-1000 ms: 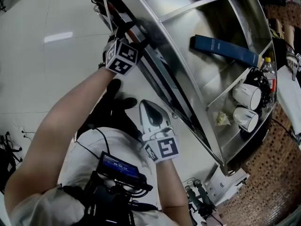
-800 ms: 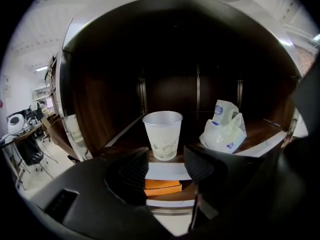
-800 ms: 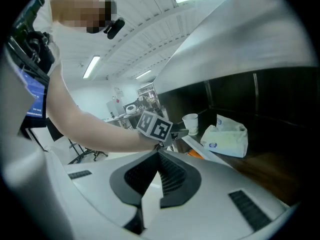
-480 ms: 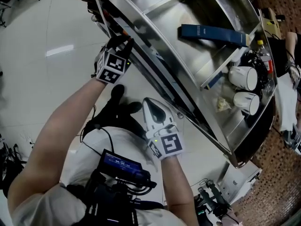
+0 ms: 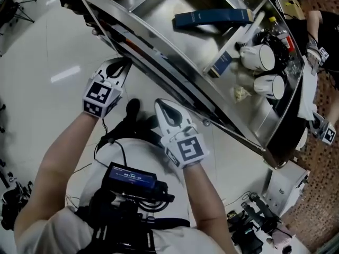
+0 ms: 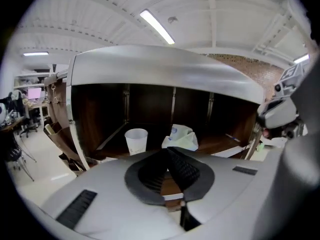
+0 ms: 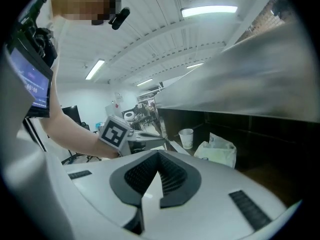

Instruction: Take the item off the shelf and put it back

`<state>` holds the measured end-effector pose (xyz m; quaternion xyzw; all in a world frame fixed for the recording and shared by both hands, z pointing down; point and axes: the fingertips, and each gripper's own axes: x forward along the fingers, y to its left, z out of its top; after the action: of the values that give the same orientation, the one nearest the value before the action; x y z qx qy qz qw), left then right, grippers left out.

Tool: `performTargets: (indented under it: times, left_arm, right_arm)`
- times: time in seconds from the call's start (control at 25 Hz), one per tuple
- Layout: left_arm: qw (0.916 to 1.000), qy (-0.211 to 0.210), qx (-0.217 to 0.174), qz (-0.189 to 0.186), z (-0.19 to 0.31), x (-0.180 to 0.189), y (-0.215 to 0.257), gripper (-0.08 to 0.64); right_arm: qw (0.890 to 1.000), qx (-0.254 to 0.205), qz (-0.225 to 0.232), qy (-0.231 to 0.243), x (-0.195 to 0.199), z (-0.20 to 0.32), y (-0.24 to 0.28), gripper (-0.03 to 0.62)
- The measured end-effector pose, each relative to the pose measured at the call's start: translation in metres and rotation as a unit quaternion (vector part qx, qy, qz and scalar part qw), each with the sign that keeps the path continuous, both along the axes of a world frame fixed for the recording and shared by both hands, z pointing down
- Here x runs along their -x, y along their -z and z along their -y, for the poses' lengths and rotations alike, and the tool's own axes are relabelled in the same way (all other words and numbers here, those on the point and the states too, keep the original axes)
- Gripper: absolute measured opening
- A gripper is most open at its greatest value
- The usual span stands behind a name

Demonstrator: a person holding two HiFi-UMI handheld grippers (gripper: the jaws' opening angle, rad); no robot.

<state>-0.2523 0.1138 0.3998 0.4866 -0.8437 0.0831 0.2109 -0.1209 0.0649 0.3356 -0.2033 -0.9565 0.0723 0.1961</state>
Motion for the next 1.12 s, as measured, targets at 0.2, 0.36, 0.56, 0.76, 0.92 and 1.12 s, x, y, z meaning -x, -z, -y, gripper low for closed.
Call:
performTargets:
  times: [0.2,0.36,0.56,0.76,0.92,1.12]
  left_arm:
    - [0.9979,-0.055,-0.032,-0.006,0.0,-0.038,0.034,0.0]
    - [0.9931,-0.093,-0.07,-0.02,0.002,-0.054,0.067,0.0]
    - [0.9878,-0.105,-0.112,-0.023,0.006,-0.072,0.108,0.0]
    - [0.98,-0.163,-0.113,-0.014,0.026,-0.101,0.139,0.0]
    - [0.9714,-0.206,-0.118,-0.01,0.04,-0.123,0.157,0.0]
    - [0.9568,-0.257,-0.135,-0.015,0.051,-0.134,0.185,0.0]
  right_arm:
    - [1.0,-0.003,0.007,-0.008,-0.001,0.005,0.017,0.008]
    - [0.999,-0.004,0.034,-0.021,0.004,0.011,0.035,0.008]
    - [0.998,-0.003,0.058,-0.013,0.002,0.014,0.057,0.008]
    - [0.999,0.01,0.044,-0.005,-0.007,0.01,0.067,0.008]
    - [0.998,0.011,0.057,-0.004,-0.008,0.014,0.081,0.008]
    - [0.997,0.02,0.077,-0.019,-0.009,0.026,0.111,0.008]
